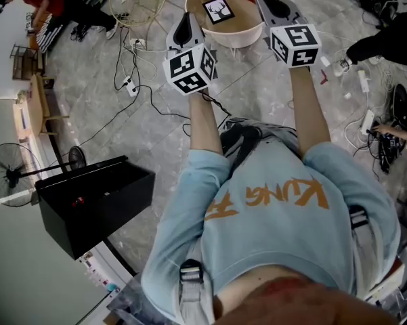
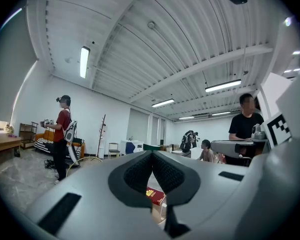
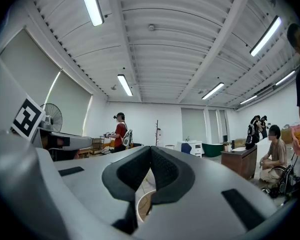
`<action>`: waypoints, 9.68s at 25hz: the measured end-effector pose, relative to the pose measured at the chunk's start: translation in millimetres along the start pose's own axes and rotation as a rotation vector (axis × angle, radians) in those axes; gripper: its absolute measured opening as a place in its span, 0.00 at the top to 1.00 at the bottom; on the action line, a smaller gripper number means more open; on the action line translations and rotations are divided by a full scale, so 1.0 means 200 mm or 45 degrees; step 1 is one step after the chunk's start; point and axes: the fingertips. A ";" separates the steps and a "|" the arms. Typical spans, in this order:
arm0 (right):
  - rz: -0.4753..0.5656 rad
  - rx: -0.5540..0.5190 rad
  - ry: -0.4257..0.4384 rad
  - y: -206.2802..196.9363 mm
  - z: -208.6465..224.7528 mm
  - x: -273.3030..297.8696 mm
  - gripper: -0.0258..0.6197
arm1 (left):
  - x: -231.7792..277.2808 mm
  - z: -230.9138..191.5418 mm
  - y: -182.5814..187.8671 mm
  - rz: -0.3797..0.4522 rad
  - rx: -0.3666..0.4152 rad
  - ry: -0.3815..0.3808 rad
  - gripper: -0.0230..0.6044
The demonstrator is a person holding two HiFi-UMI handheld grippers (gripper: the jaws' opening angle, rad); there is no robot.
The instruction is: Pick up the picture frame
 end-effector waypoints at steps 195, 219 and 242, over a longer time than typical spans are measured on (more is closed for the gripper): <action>-1.119 0.583 -0.008 -3.48 0.86 2.45 0.86 | 2.52 -0.98 -3.31 -1.263 -0.446 0.152 0.84; -0.808 0.585 -0.071 -2.18 0.72 2.49 0.86 | 2.43 -1.05 -1.98 -0.983 -0.345 0.123 0.84; -0.262 0.375 -0.001 -0.75 0.68 2.84 0.86 | 2.59 -1.22 -0.53 -0.395 -0.197 0.116 0.84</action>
Point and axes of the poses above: the fingertips, and each gripper's own axes: x forward along the fingers, z to its right, y out of its top, and after that the axes turned 4 degrees about y, right-handed
